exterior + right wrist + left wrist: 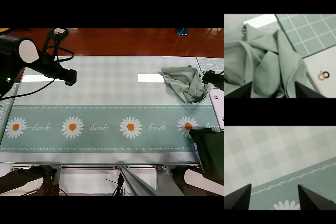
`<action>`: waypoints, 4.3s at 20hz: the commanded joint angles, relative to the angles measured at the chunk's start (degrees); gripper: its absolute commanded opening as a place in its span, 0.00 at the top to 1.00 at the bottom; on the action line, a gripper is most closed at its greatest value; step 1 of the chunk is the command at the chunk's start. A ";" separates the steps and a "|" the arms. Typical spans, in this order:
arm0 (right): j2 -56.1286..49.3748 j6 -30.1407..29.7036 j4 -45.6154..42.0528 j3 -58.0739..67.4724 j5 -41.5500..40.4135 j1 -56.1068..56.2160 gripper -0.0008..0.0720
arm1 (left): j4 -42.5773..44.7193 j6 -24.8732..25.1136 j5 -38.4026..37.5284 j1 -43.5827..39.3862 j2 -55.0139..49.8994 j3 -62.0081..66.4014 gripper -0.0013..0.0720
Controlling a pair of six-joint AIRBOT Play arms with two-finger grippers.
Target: Fold the shirts.
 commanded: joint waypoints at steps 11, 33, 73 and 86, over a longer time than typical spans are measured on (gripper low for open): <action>-15.08 -2.54 7.82 0.87 -1.81 5.99 0.95 | -0.11 0.04 -1.46 -0.02 0.07 0.26 0.00; 35.63 -17.29 30.64 13.53 35.19 46.60 0.95 | -16.17 -1.49 -26.10 -0.02 17.88 26.03 0.28; 24.63 -33.92 36.72 -13.92 37.75 8.44 0.25 | -45.75 21.92 -16.13 26.45 7.45 -46.21 0.15; 24.63 -34.47 39.47 -15.06 37.59 8.44 0.25 | -54.64 21.77 1.05 17.07 6.69 -56.37 0.15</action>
